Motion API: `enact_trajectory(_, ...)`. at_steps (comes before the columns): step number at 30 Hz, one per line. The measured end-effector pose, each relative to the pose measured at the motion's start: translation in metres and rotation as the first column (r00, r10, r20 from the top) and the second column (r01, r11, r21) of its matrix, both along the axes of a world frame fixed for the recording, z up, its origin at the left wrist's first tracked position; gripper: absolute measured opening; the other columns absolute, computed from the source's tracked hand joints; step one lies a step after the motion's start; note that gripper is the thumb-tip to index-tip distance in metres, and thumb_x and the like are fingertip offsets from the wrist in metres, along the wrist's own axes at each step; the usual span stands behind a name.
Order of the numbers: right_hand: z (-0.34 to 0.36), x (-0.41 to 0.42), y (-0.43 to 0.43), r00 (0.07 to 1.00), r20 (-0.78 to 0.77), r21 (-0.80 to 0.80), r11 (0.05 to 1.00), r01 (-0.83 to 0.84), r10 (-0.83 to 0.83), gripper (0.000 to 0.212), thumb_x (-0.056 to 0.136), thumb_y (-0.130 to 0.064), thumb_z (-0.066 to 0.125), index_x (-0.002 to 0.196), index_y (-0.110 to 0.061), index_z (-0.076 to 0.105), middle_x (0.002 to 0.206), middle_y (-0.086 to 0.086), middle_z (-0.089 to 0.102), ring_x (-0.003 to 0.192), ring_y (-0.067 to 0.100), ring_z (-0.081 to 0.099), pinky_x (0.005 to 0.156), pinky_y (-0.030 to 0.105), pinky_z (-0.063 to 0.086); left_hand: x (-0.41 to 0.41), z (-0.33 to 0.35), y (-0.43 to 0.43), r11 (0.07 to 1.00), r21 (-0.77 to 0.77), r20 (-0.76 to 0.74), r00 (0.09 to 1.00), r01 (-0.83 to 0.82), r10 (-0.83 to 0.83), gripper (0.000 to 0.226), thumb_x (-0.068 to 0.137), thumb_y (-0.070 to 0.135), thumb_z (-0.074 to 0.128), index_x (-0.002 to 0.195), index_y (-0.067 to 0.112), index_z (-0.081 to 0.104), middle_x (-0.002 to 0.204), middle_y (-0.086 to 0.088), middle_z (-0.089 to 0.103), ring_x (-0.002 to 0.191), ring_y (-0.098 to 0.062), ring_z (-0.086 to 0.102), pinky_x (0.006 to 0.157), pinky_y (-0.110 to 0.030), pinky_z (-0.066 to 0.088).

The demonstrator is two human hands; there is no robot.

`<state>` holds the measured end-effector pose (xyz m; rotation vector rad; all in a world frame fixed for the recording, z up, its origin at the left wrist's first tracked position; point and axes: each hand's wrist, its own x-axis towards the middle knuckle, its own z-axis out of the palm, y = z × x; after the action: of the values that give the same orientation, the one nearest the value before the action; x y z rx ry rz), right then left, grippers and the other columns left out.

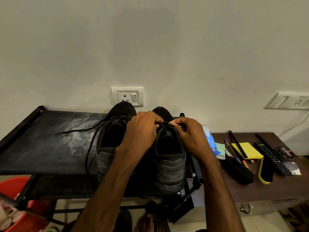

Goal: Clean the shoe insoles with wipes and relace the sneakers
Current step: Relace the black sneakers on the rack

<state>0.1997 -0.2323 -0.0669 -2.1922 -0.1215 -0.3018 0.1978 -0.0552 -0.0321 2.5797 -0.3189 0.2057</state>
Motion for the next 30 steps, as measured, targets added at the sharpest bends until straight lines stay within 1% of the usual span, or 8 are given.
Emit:
enact_trajectory(4,-0.003,-0.001,-0.002,0.999,0.013,0.051,0.998,0.029,-0.03,0.014,0.098,-0.014,0.063,0.1,-0.015,0.076,0.094,-0.01,0.075,0.088,0.004,0.069,0.083,0.026,0.056,0.0,0.001,-0.004,0.998,-0.039,0.007,0.999,-0.046,0.046,0.02,0.097,0.023,0.066,0.113,0.03,0.076,0.111,0.002,0.075,0.101,-0.018,0.068,0.091,-0.03,0.055)
enact_trajectory(9,-0.002,-0.002,-0.003,0.999,0.008,0.085,0.996,0.03,-0.031,0.014,0.098,-0.013,0.063,0.102,-0.015,0.076,0.095,-0.01,0.075,0.089,0.005,0.07,0.087,0.031,0.057,0.005,-0.005,-0.008,0.992,-0.055,0.03,0.993,-0.113,0.115,0.013,0.098,0.02,0.064,0.099,0.023,0.076,0.098,0.002,0.073,0.09,-0.015,0.067,0.071,-0.021,0.047)
enact_trajectory(13,-0.001,-0.003,-0.003,0.999,-0.028,0.155,0.988,0.025,-0.021,0.015,0.098,-0.009,0.062,0.1,-0.013,0.076,0.092,-0.01,0.075,0.084,0.001,0.069,0.081,0.019,0.055,0.008,-0.007,-0.009,0.997,0.024,0.033,0.996,-0.078,0.077,0.012,0.098,0.014,0.059,0.097,0.016,0.07,0.099,0.0,0.07,0.091,-0.018,0.066,0.087,-0.031,0.053)
enact_trajectory(16,0.002,-0.005,-0.005,0.999,-0.038,0.198,0.98,0.005,0.002,0.018,0.097,-0.005,0.06,0.1,-0.012,0.076,0.094,-0.006,0.076,0.085,0.004,0.07,0.077,0.013,0.053,0.005,-0.009,-0.008,0.998,0.036,0.089,0.995,-0.049,0.046,0.009,0.098,0.011,0.057,0.097,0.016,0.064,0.099,0.0,0.066,0.091,-0.019,0.064,0.085,-0.033,0.051)
enact_trajectory(20,0.003,-0.002,-0.01,0.999,-0.009,0.191,0.981,-0.042,0.045,0.027,0.098,-0.002,0.06,0.116,-0.016,0.073,0.091,0.001,0.076,0.086,0.018,0.072,0.08,0.024,0.059,0.004,-0.012,-0.008,0.999,0.005,0.144,0.989,-0.033,0.032,0.013,0.096,0.008,0.057,0.092,0.021,0.059,0.096,0.003,0.061,0.087,-0.02,0.061,0.08,-0.038,0.053)
enact_trajectory(23,-0.001,0.003,-0.007,0.995,0.0,0.107,0.99,-0.094,0.095,0.028,0.097,-0.003,0.061,0.11,-0.021,0.078,0.093,-0.005,0.078,0.09,0.014,0.074,0.086,0.034,0.06,0.003,-0.011,-0.008,1.0,-0.008,0.153,0.988,0.0,0.001,0.014,0.097,0.01,0.057,0.093,0.023,0.058,0.097,0.005,0.059,0.086,-0.018,0.059,0.079,-0.036,0.052)
enact_trajectory(27,-0.002,0.01,-0.005,0.999,-0.012,0.096,0.994,-0.047,0.048,0.019,0.095,-0.007,0.068,0.097,-0.021,0.08,0.09,-0.009,0.077,0.087,0.006,0.073,0.085,0.026,0.059,0.002,-0.008,-0.007,1.0,-0.015,0.143,0.99,0.024,-0.022,0.011,0.1,0.016,0.056,0.093,0.024,0.058,0.097,0.007,0.059,0.087,-0.014,0.059,0.078,-0.031,0.049)
enact_trajectory(30,-0.002,0.011,-0.004,1.0,0.01,0.055,0.998,0.008,-0.008,0.014,0.093,-0.009,0.07,0.093,-0.018,0.08,0.085,-0.014,0.075,0.081,-0.005,0.068,0.075,0.01,0.052,-0.001,-0.005,-0.008,0.999,-0.033,0.125,0.992,0.024,-0.02,0.009,0.101,0.02,0.055,0.095,0.024,0.06,0.097,0.007,0.063,0.088,-0.013,0.059,0.076,-0.027,0.044)
